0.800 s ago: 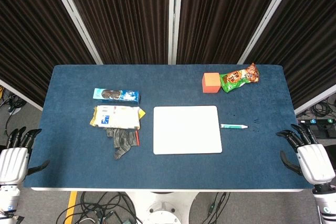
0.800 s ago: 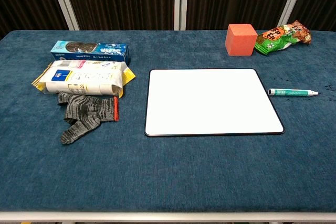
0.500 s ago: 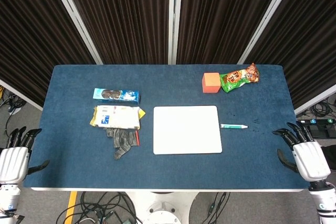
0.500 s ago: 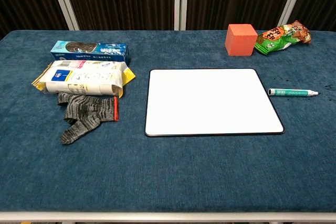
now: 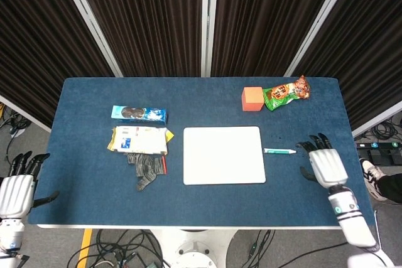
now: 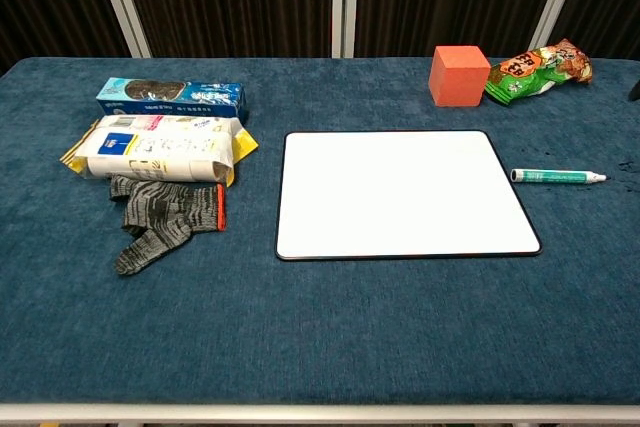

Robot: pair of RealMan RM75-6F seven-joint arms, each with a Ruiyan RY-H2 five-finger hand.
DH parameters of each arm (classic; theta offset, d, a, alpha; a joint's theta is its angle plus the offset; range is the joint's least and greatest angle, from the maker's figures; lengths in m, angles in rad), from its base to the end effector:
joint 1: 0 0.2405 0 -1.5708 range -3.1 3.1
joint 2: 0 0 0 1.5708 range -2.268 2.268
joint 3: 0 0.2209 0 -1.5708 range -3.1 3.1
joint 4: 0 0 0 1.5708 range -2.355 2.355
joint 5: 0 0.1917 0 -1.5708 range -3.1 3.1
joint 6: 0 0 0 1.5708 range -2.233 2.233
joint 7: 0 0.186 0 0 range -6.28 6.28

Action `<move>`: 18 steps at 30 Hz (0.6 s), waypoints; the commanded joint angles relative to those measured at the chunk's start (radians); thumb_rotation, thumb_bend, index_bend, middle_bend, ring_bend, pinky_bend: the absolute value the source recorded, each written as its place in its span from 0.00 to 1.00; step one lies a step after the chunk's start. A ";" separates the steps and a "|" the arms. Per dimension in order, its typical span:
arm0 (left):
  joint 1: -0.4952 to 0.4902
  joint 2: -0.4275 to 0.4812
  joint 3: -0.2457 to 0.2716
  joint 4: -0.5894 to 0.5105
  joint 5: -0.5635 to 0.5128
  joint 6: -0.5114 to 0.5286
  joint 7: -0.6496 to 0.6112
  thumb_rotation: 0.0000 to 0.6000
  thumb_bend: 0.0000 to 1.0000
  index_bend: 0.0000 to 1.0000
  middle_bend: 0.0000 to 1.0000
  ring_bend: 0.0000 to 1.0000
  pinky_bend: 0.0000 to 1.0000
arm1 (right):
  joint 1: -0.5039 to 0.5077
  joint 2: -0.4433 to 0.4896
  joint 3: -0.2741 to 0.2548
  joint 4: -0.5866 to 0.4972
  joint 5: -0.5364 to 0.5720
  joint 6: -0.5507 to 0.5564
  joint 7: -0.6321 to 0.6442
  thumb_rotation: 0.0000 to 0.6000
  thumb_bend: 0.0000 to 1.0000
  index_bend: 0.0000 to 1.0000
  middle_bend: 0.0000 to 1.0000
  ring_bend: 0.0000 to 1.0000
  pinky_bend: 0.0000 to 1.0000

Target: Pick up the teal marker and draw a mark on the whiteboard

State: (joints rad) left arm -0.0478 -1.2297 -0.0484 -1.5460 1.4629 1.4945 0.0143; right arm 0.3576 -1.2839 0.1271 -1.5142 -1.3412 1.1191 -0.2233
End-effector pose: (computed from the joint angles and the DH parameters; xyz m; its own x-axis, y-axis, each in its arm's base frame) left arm -0.2878 0.2081 0.1379 0.3641 0.0116 0.9313 0.9291 0.0640 -0.3641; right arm -0.2435 -0.3001 0.0808 0.5181 -0.1810 0.8359 -0.8546 -0.1496 0.4973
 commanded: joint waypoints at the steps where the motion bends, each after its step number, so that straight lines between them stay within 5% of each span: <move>1: 0.001 -0.001 0.000 0.007 -0.005 -0.003 -0.010 1.00 0.09 0.16 0.16 0.04 0.04 | 0.113 -0.133 0.050 0.140 0.123 -0.140 -0.096 1.00 0.21 0.31 0.33 0.12 0.07; 10: 0.011 -0.001 0.004 0.018 -0.016 0.001 -0.027 1.00 0.09 0.16 0.16 0.04 0.04 | 0.214 -0.314 0.056 0.364 0.181 -0.215 -0.172 1.00 0.21 0.41 0.41 0.17 0.07; 18: 0.014 0.002 0.005 0.023 -0.017 0.001 -0.034 1.00 0.09 0.16 0.16 0.04 0.04 | 0.242 -0.376 0.041 0.454 0.181 -0.226 -0.188 1.00 0.21 0.46 0.46 0.22 0.07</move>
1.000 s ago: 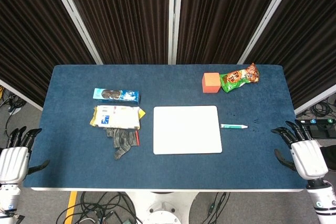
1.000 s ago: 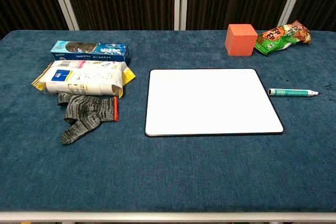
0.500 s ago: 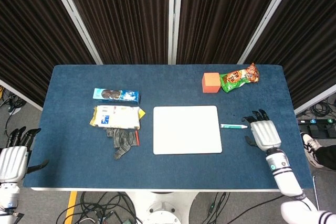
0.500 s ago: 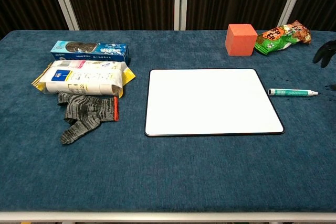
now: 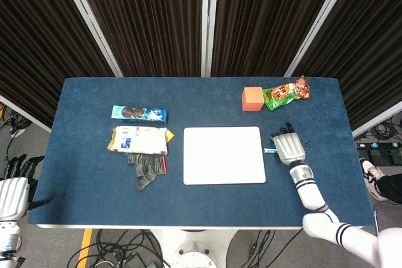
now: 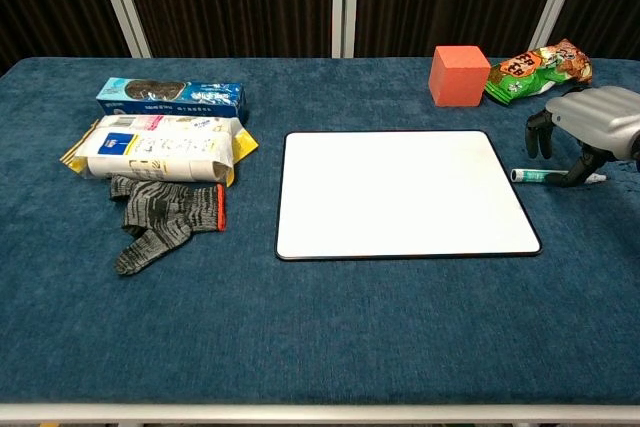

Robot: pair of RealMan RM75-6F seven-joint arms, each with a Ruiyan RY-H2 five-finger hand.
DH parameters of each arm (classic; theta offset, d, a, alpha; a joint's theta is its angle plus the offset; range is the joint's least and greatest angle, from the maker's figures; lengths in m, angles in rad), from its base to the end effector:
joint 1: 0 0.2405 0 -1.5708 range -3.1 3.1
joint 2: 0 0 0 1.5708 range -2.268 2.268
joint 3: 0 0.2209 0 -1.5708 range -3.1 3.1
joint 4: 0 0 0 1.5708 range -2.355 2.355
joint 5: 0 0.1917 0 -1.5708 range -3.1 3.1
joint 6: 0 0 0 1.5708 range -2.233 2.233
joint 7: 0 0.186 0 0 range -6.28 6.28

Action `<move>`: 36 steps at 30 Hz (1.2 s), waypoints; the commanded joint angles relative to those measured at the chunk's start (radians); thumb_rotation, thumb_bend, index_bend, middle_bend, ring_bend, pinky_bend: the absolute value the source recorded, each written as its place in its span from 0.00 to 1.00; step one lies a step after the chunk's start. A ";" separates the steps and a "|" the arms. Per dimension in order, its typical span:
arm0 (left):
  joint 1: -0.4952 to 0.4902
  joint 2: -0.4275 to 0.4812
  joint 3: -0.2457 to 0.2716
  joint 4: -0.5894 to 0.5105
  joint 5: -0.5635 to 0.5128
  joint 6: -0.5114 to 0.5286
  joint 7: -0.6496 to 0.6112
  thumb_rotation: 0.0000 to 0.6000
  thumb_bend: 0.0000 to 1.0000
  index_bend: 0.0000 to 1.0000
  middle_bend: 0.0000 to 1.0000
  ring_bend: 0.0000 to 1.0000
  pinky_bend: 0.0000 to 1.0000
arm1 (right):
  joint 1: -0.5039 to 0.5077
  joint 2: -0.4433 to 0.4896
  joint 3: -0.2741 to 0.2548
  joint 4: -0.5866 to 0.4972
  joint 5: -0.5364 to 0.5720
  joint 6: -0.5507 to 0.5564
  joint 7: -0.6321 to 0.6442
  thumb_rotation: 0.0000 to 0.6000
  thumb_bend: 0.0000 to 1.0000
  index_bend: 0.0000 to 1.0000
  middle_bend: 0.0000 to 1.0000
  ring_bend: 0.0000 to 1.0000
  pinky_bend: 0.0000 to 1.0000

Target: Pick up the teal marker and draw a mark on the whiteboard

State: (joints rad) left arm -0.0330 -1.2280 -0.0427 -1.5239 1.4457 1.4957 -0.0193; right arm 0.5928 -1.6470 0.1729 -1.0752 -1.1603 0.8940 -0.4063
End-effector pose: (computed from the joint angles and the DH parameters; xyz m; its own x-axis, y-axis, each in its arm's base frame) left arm -0.2984 0.2025 0.1409 0.3539 0.0177 0.9351 0.9303 0.0966 -0.3539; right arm -0.2357 -0.3672 -0.0078 0.6582 -0.2529 0.7091 -0.7525 -0.1920 0.6300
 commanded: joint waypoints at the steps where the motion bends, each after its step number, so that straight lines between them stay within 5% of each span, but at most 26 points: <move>1: -0.001 0.000 -0.001 0.001 0.001 0.000 -0.001 1.00 0.09 0.16 0.16 0.04 0.04 | 0.009 -0.017 -0.006 0.022 -0.001 0.000 -0.007 1.00 0.21 0.47 0.47 0.23 0.07; 12: -0.002 -0.003 0.000 0.010 -0.001 -0.007 -0.013 1.00 0.09 0.16 0.16 0.04 0.04 | 0.018 -0.042 -0.022 0.063 -0.004 -0.002 -0.021 1.00 0.22 0.51 0.51 0.27 0.07; 21: -0.001 -0.006 0.001 0.018 -0.005 -0.010 -0.019 1.00 0.09 0.16 0.16 0.04 0.04 | 0.029 -0.053 -0.028 0.082 0.009 -0.025 -0.038 1.00 0.34 0.55 0.54 0.29 0.08; 31: 0.005 -0.003 0.003 0.023 -0.006 -0.008 -0.029 1.00 0.09 0.16 0.16 0.04 0.04 | 0.038 0.114 0.067 -0.292 -0.050 0.022 0.218 1.00 0.48 0.59 0.57 0.33 0.13; 36: 0.012 -0.003 0.006 0.025 -0.005 0.000 -0.036 1.00 0.09 0.16 0.16 0.04 0.04 | 0.080 0.119 0.135 -0.352 0.008 -0.061 0.388 1.00 0.51 0.60 0.57 0.34 0.17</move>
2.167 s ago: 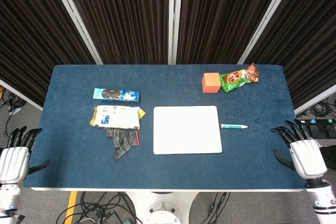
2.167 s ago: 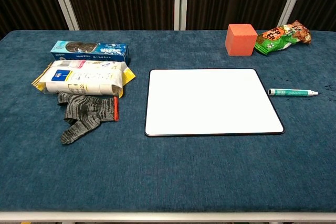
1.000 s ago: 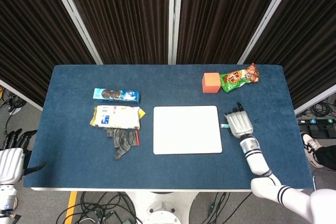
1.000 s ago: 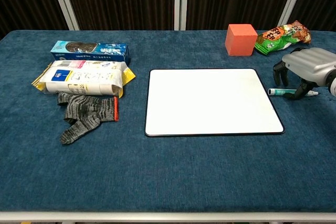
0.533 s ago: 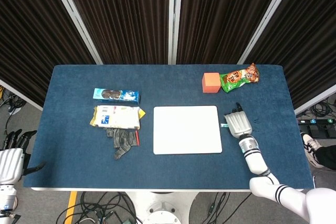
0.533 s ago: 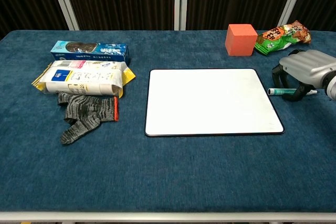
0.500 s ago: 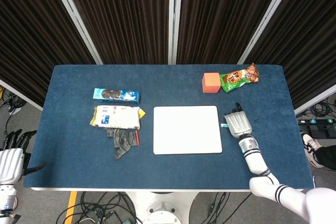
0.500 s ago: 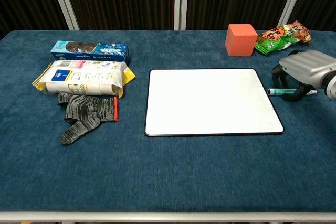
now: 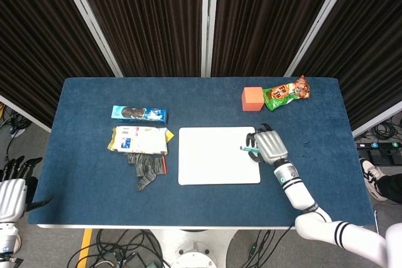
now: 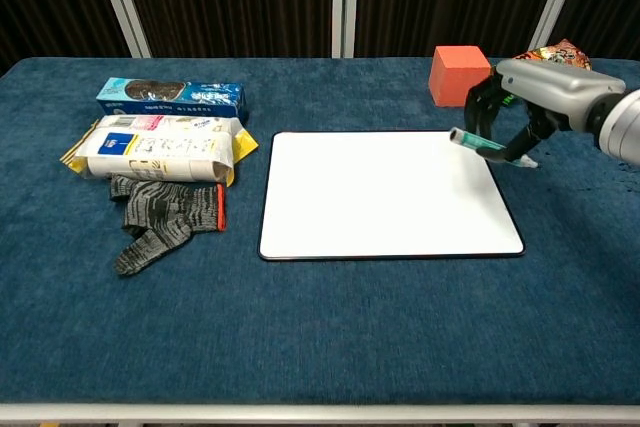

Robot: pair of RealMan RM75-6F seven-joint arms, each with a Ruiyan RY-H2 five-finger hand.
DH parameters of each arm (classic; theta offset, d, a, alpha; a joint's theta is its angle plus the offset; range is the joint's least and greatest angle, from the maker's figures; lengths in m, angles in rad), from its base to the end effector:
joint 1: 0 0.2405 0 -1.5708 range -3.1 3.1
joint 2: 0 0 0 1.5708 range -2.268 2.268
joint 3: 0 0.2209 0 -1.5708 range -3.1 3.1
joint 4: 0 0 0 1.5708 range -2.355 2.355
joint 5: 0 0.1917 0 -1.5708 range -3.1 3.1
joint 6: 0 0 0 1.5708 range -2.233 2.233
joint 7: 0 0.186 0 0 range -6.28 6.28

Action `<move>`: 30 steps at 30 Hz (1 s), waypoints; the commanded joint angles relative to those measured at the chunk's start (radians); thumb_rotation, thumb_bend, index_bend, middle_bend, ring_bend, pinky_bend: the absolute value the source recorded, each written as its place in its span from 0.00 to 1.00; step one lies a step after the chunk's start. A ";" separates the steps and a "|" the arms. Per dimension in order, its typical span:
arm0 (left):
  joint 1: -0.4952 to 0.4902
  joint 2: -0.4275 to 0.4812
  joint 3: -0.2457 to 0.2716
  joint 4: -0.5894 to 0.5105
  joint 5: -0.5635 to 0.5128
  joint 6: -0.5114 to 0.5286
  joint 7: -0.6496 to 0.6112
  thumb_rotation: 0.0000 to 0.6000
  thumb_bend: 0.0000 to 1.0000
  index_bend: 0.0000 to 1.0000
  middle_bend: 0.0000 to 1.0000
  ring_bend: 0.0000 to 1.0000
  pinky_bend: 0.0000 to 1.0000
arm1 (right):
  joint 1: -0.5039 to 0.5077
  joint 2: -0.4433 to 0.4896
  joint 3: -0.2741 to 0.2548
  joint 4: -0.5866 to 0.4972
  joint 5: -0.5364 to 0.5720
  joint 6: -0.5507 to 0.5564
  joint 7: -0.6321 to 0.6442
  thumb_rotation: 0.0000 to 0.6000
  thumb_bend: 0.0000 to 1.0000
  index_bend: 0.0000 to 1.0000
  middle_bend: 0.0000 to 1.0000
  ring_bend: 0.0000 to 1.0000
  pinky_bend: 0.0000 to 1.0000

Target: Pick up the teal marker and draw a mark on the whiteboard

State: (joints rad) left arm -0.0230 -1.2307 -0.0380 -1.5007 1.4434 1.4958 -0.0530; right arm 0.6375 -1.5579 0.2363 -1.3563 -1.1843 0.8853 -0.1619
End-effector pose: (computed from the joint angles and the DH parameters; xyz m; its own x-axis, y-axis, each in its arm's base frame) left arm -0.3050 0.1986 0.1417 0.3414 0.0217 0.9397 0.9334 0.1099 -0.3417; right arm -0.1579 -0.3631 -0.0066 0.3357 -0.3022 0.8922 -0.9298 -0.2583 0.2623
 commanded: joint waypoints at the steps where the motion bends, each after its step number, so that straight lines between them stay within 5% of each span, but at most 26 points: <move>1: 0.003 0.000 0.001 0.003 -0.006 -0.002 -0.003 1.00 0.09 0.16 0.16 0.04 0.04 | 0.043 0.015 0.083 -0.064 0.040 -0.059 0.176 1.00 0.51 0.60 0.57 0.34 0.17; 11: 0.007 0.002 0.001 0.001 -0.006 -0.001 -0.004 1.00 0.09 0.16 0.16 0.04 0.04 | 0.128 -0.174 0.152 0.118 0.060 -0.167 0.513 1.00 0.54 0.60 0.55 0.33 0.17; 30: 0.011 -0.008 0.003 0.027 -0.013 -0.011 -0.032 1.00 0.09 0.16 0.16 0.04 0.04 | 0.181 -0.466 0.150 0.464 -0.051 -0.049 0.827 1.00 0.54 0.61 0.52 0.29 0.17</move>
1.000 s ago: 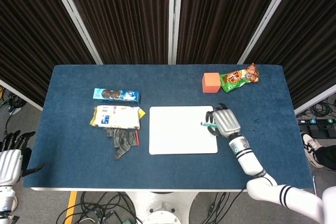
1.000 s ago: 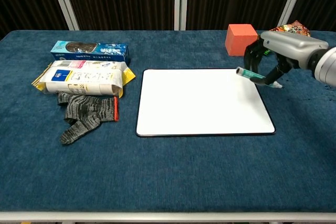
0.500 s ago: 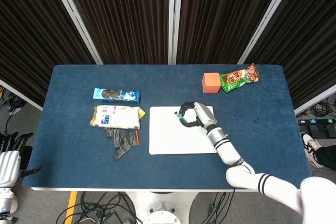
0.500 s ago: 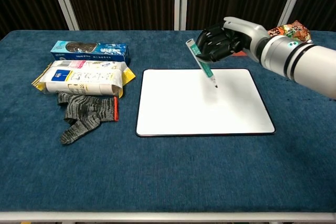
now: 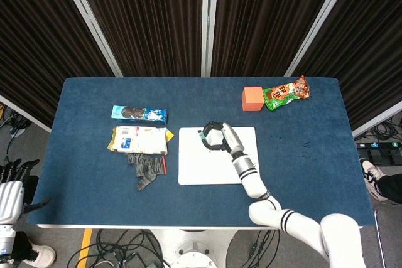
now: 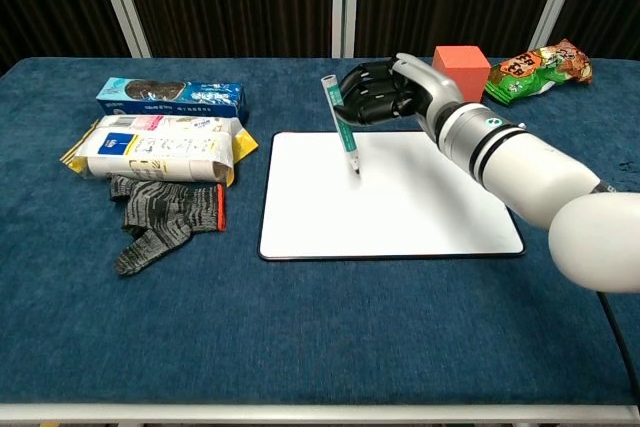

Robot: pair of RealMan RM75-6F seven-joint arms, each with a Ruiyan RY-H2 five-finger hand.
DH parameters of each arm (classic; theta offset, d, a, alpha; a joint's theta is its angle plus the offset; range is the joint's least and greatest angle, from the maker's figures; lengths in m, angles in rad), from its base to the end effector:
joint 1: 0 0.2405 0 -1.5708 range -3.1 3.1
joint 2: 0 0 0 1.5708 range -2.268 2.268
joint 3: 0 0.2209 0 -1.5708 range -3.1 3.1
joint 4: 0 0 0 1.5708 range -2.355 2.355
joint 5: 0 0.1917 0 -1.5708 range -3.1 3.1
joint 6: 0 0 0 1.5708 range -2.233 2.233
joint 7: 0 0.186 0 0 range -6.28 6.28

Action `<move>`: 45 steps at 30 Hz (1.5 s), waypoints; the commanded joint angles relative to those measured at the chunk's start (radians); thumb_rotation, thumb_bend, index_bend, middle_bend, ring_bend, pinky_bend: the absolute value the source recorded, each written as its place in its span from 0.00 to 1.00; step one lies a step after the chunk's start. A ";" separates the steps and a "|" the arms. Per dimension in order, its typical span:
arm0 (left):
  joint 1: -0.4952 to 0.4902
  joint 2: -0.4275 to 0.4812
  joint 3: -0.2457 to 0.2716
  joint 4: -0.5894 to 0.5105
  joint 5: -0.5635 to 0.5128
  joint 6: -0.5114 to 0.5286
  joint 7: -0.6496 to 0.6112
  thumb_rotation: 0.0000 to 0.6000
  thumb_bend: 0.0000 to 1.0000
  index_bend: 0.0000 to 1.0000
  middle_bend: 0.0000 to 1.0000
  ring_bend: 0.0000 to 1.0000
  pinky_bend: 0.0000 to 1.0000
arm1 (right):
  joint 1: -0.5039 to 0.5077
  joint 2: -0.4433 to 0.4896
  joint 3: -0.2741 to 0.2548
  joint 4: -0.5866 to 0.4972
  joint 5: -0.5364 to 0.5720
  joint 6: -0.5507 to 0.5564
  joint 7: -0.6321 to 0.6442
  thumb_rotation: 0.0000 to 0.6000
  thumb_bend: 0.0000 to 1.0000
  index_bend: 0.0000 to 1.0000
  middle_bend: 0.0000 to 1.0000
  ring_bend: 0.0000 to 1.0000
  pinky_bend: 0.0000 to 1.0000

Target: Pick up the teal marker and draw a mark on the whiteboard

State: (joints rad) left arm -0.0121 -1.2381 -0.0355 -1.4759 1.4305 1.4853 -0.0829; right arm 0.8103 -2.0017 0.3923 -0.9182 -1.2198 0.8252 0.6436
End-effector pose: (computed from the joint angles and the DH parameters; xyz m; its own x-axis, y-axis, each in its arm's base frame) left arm -0.3140 0.1944 0.1408 0.3274 0.0333 0.9443 0.9346 0.1354 -0.3288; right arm -0.0892 -0.3900 -0.0915 -0.4810 -0.4005 0.7799 -0.8508 -0.0015 -0.5255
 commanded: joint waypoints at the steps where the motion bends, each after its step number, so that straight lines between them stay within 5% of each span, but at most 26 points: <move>1: 0.001 -0.002 0.000 0.004 0.000 0.000 -0.004 1.00 0.09 0.16 0.16 0.04 0.04 | 0.013 -0.032 -0.008 0.040 -0.020 0.013 0.030 1.00 0.54 0.61 0.52 0.29 0.17; 11: 0.005 -0.005 0.001 0.016 0.002 0.001 -0.016 1.00 0.09 0.16 0.16 0.04 0.04 | 0.005 -0.028 -0.043 0.085 -0.052 0.024 0.036 1.00 0.60 0.61 0.52 0.29 0.17; 24: -0.004 -0.014 -0.001 0.028 0.019 0.002 -0.022 1.00 0.09 0.16 0.16 0.04 0.04 | -0.078 0.121 -0.073 -0.152 -0.040 0.055 -0.057 1.00 0.63 0.61 0.52 0.29 0.17; 45: 0.009 -0.019 0.004 0.048 0.008 0.000 -0.046 1.00 0.09 0.16 0.16 0.04 0.04 | -0.014 -0.006 -0.057 0.009 -0.024 0.026 -0.076 1.00 0.63 0.61 0.52 0.29 0.17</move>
State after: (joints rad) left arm -0.0031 -1.2574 -0.0319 -1.4284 1.4382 1.4855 -0.1290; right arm 0.8011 -2.0129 0.3381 -0.9061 -1.2438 0.8480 0.5709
